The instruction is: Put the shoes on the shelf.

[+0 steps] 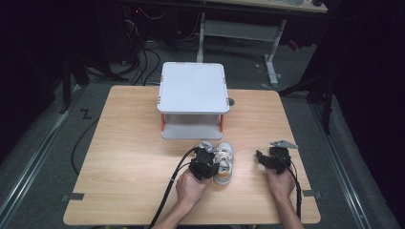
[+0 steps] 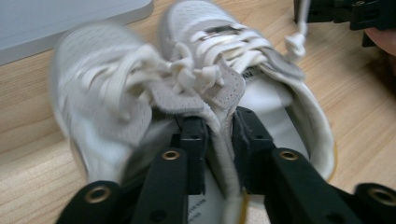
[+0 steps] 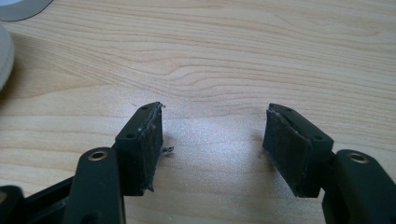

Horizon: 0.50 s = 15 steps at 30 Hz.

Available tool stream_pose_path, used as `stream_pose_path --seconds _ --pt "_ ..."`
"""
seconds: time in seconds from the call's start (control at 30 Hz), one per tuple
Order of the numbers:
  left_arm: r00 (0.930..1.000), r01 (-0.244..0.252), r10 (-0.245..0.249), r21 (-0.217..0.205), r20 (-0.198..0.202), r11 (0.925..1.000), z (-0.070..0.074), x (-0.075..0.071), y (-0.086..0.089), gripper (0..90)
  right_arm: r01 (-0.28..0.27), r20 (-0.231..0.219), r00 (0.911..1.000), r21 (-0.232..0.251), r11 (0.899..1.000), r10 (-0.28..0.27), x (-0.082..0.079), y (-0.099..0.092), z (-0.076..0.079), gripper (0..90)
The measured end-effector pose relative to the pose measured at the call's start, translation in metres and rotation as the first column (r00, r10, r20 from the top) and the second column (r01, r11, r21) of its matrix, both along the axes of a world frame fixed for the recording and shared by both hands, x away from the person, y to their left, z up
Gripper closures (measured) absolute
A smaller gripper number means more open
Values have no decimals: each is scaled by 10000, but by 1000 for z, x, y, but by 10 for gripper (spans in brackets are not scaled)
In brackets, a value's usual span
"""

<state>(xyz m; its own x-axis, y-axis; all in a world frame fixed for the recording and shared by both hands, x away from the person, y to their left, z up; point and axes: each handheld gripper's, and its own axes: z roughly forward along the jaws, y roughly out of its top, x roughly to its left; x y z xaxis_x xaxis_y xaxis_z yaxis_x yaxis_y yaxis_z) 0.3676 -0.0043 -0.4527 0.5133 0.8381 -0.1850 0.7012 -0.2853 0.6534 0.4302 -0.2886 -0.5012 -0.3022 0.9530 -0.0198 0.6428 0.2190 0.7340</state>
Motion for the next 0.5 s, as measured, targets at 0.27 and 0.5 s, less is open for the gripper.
stream_pose_path --seconds 0.27,0.5 --pt "9996 236 -234 -89 168 9997 -1 -1 3 819 1 0 10000 -1 10000 -1 0 0 0 377" --pt "9973 672 -664 -241 326 9974 -2 -8 7 821 2 -1 10000 1 10000 -2 0 0 0 376"
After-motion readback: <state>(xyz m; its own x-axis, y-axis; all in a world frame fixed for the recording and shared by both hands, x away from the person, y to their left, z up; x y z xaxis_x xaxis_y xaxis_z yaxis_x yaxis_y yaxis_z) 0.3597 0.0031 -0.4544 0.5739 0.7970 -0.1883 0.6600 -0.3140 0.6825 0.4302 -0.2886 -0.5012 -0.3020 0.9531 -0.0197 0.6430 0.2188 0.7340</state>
